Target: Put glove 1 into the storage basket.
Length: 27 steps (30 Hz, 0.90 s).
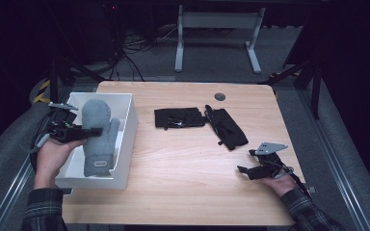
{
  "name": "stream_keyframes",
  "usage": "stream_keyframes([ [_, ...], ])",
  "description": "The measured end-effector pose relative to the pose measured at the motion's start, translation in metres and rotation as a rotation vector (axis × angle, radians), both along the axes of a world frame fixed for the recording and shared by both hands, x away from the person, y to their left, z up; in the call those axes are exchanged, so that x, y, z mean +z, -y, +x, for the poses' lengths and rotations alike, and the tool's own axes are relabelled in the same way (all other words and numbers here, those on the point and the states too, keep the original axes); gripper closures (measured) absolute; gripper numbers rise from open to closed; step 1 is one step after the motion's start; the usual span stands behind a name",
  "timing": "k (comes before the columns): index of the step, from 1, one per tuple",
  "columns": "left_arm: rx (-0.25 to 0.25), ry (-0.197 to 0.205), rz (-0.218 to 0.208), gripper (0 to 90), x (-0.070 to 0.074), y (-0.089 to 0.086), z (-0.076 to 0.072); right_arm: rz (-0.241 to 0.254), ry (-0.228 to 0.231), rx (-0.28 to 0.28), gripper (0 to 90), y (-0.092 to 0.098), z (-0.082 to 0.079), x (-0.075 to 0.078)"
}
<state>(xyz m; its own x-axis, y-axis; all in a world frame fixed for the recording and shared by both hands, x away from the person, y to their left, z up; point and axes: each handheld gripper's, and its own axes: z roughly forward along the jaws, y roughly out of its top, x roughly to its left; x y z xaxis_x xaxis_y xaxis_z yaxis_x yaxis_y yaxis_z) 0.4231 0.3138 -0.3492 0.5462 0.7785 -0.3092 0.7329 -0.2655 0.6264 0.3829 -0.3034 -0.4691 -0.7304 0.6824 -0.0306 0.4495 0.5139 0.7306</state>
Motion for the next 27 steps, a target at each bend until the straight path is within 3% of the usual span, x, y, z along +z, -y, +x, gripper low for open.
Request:
stream_keyframes([
  [8,0.006,-0.063,-0.009,70.1,-0.031,0.003,0.020,0.000,0.000,0.000,15.6,0.000,0.000,0.000],
  [18,0.062,-0.141,0.073,63.3,-0.067,0.000,0.047,0.000,0.000,-0.001,15.6,0.000,0.000,0.000],
  [21,0.092,-0.135,0.085,54.6,-0.069,-0.001,0.048,0.000,0.000,-0.001,15.6,0.000,0.000,0.000],
  [24,0.133,-0.124,0.093,36.9,-0.068,-0.003,0.047,0.000,0.000,-0.001,15.6,0.000,0.000,0.000],
  [27,0.175,-0.091,0.124,25.4,-0.063,-0.004,0.045,0.000,-0.001,-0.001,15.6,0.000,0.000,0.000],
])
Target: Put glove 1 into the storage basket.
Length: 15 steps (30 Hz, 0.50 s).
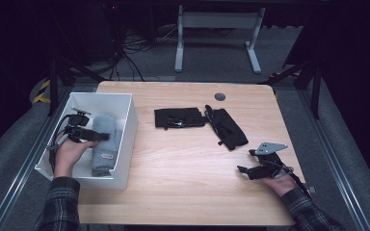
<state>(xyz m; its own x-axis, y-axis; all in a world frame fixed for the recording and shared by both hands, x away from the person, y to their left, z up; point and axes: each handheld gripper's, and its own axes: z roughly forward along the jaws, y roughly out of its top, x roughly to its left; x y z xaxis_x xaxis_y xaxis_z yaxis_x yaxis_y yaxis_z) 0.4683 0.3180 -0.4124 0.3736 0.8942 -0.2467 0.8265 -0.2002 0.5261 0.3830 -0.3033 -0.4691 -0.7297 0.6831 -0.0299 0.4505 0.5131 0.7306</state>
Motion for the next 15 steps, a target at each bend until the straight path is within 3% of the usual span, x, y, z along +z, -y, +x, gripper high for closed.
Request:
stream_keyframes([
  [6,0.047,0.066,0.020,15.2,0.016,0.005,-0.003,0.000,0.000,0.000,15.6,0.000,0.000,0.000],
  [15,-0.003,0.152,-0.015,15.1,0.055,0.016,-0.011,0.000,0.000,0.000,15.6,0.000,0.000,0.000],
])
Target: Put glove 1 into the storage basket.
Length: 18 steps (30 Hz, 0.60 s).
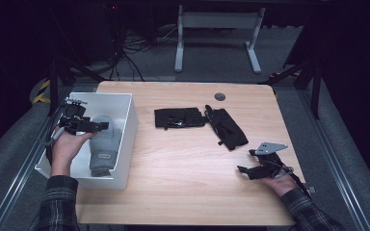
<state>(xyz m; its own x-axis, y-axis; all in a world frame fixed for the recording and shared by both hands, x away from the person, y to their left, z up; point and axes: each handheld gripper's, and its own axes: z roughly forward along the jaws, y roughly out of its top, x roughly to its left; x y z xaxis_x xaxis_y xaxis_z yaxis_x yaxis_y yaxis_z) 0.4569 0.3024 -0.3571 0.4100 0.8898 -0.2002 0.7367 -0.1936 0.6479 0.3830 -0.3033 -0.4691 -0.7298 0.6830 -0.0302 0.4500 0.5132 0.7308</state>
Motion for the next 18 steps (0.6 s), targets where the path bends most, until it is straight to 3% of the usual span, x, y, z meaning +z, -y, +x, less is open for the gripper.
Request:
stream_keyframes([
  [7,-0.050,0.070,-0.003,15.1,0.032,0.021,-0.010,0.000,0.000,0.000,15.6,0.000,0.000,0.000],
  [18,-0.174,0.137,-0.016,14.8,0.059,0.071,-0.024,-0.001,0.000,0.000,15.5,0.000,0.000,0.000],
])
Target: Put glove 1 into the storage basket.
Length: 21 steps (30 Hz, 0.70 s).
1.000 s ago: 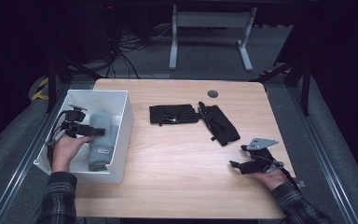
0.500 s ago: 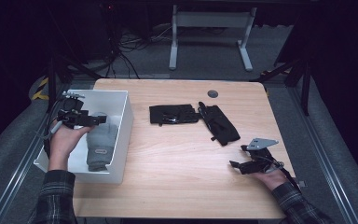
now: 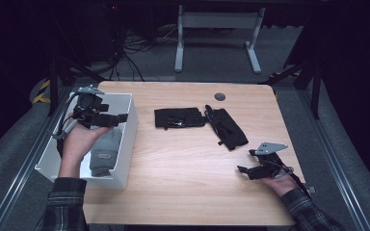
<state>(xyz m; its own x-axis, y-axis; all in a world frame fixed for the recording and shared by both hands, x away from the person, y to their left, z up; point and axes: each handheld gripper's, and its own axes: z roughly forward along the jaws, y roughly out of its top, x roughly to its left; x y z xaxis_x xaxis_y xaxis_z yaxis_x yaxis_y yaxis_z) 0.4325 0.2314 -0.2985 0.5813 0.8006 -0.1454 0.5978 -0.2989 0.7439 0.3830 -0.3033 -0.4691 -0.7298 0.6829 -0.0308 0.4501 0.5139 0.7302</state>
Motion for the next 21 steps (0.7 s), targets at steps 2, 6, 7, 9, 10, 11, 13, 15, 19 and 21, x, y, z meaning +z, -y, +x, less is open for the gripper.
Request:
stream_keyframes([
  [2,-0.024,0.009,-0.006,14.8,0.003,0.012,-0.003,-0.001,0.001,-0.001,15.3,0.000,0.000,0.000],
  [6,-0.073,0.032,-0.005,14.8,0.007,0.036,-0.008,-0.003,0.003,0.000,14.9,0.000,0.000,0.000],
  [7,-0.095,0.037,-0.001,14.9,0.007,0.047,-0.010,-0.003,0.003,-0.001,14.8,0.000,0.000,0.000],
  [9,-0.104,0.039,-0.003,14.9,0.006,0.053,-0.012,-0.004,0.003,-0.001,14.8,0.000,0.000,0.000],
  [10,-0.125,0.041,0.000,15.0,0.004,0.066,-0.015,-0.004,0.003,-0.001,14.8,0.000,0.000,0.000],
  [11,-0.138,0.041,-0.003,15.1,0.002,0.072,-0.016,-0.003,0.002,-0.001,14.8,0.000,0.000,0.000],
  [13,-0.153,0.037,-0.001,15.2,0.000,0.079,-0.018,-0.003,0.003,-0.003,14.8,0.000,-0.001,0.000],
  [15,-0.174,0.027,0.003,15.2,-0.006,0.092,-0.021,-0.006,0.007,-0.003,14.8,-0.001,-0.001,0.000],
  [19,-0.215,0.039,0.015,15.2,-0.017,0.115,-0.029,-0.019,-0.010,0.016,15.3,-0.001,0.002,0.002],
  [21,-0.228,0.036,0.020,15.2,-0.025,0.123,-0.031,-0.025,-0.022,0.019,16.3,-0.001,0.003,0.003],
])
